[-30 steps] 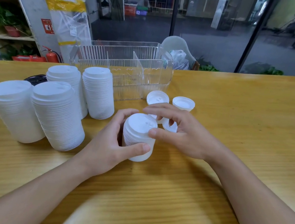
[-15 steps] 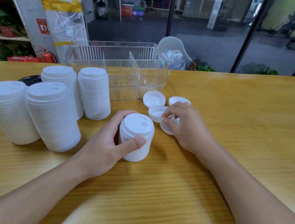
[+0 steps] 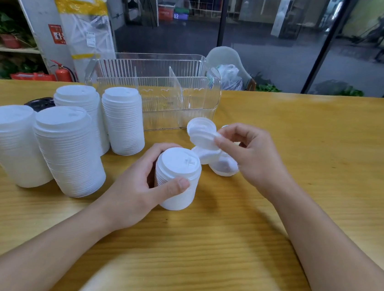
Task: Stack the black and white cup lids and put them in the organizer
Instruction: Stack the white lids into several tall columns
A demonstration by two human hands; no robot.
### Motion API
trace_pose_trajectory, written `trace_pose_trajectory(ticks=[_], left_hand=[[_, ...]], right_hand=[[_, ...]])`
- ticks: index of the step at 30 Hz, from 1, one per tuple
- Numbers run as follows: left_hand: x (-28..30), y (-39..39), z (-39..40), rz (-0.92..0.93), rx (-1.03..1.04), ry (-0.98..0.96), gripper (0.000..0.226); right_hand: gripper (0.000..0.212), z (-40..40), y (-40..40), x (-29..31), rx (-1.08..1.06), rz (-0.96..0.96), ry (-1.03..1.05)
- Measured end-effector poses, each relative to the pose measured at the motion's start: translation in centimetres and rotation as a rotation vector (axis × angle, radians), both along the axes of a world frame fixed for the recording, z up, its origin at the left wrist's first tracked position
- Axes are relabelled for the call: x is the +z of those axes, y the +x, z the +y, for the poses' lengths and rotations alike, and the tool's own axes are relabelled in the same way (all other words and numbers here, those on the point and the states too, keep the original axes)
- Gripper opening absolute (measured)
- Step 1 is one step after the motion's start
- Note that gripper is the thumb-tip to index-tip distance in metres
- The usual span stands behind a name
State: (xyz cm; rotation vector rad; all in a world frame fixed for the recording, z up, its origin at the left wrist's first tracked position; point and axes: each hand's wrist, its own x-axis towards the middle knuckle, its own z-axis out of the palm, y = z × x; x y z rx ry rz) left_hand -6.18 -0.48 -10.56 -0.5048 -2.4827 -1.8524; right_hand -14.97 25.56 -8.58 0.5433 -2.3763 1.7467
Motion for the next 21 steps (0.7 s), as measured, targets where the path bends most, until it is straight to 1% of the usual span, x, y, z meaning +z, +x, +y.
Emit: trace_pose_trajectory(ticks=[2,4,5,9,12,15,21], left_hand=[[0.1,0.0,-0.1,-0.003,-0.022,0.007,0.069],[0.1,0.1,-0.2,-0.003,-0.056,0.003,0.066],[0.1,0.1,-0.2,0.000,-0.076,-0.001,0.064],[0.2,0.4,-0.2,0.015,-0.118,-0.004,0.064],[0.2,0.5,-0.2,0.019,-0.132,0.004,0.066],[0.2,0.4,-0.2,0.022,-0.134,-0.001,0.068],[0.3,0.4,-0.1,0.019,-0.146,0.008,0.069]], right_hand=[[0.011,0.0,0.1,0.4,0.036,-0.064,-0.162],[0.018,-0.2,0.2,0.4,0.069,-0.134,-0.253],[0.019,-0.3,0.1,0.3,0.069,-0.149,-0.261],[0.013,-0.7,0.0,-0.3,0.039,-0.176,-0.272],[0.016,-1.1,0.4,-0.4,0.007,-0.161,-0.238],[0.022,-1.6,0.9,-0.2,0.042,-0.142,-0.189],[0.050,-1.9,1.6,-0.3,0.025,0.026,0.152]])
